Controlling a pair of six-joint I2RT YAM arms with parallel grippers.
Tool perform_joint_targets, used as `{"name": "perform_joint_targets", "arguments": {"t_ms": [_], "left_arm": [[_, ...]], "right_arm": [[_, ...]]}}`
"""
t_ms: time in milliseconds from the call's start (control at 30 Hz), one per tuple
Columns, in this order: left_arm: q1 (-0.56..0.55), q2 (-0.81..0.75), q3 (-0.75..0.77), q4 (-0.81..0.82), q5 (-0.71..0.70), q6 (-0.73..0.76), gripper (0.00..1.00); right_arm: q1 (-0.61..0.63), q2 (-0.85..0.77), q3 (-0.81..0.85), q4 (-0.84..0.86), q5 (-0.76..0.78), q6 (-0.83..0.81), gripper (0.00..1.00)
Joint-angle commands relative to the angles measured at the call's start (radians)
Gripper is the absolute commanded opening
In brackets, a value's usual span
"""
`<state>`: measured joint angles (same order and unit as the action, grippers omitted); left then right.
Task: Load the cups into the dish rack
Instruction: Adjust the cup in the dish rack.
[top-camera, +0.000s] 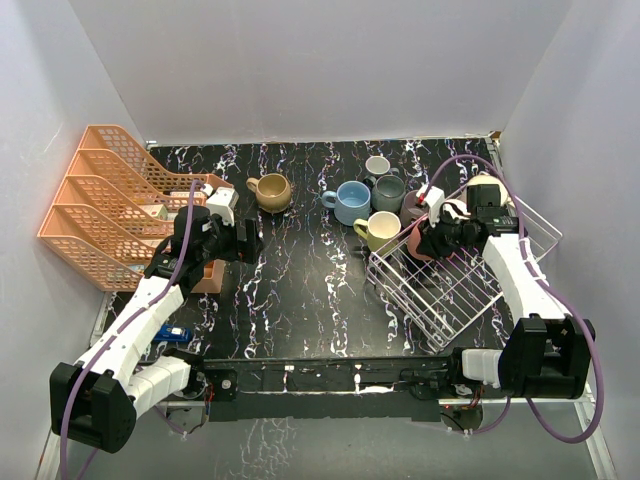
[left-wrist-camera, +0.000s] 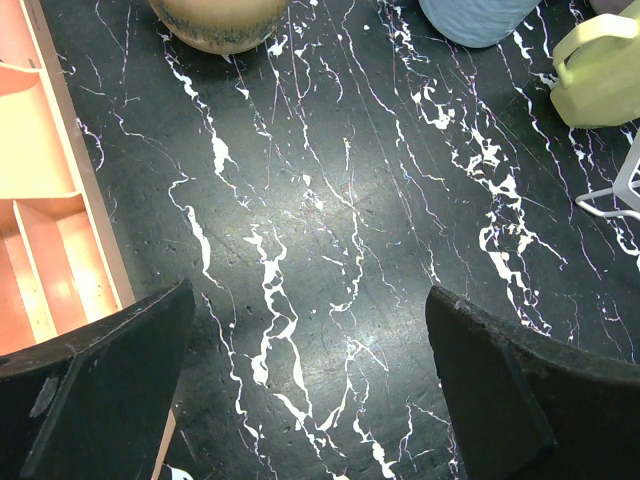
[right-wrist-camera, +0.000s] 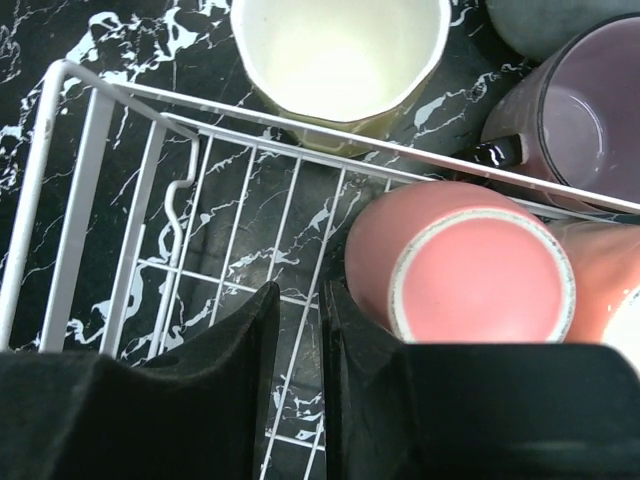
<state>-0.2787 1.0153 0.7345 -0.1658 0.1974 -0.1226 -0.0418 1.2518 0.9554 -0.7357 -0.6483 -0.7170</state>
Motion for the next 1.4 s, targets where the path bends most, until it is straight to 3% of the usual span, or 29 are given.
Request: {"name": "perform_joint_targets", "arguments": {"t_ms": [0,267,600,1067,1367], "left_arm": [[0.004,-0.028,-0.006,-0.009,-0.006,0.011,0.97],[0.004,-0.031,-0.007,-0.009,-0.006,0.012,0.97],[0.004,-0.039,-0.008,-0.009,-0.009,0.011,0.97],[0.004,-0.048,-0.008,-0.008,-0.006,0.011,0.97],[0.004,-0.047,-0.007,-0.008,-0.006,0.013,0.97]], "right_arm": [[-0.006,-0.036,0.043,-0.082,-0.074,-0.110,0.26],[-0.006,-0.124,-0.032,-0.101,0.063,-0.166,0.26],[-0.029,-0.136,-0.087,-0.018,0.198,-0.125,0.16],[-0.148,-0.068,-0.089,0.120,0.225,-0.049,0.14],[-0.159,-0.002,-0.049,0.181,0.213,-0.014,0.14]]}}
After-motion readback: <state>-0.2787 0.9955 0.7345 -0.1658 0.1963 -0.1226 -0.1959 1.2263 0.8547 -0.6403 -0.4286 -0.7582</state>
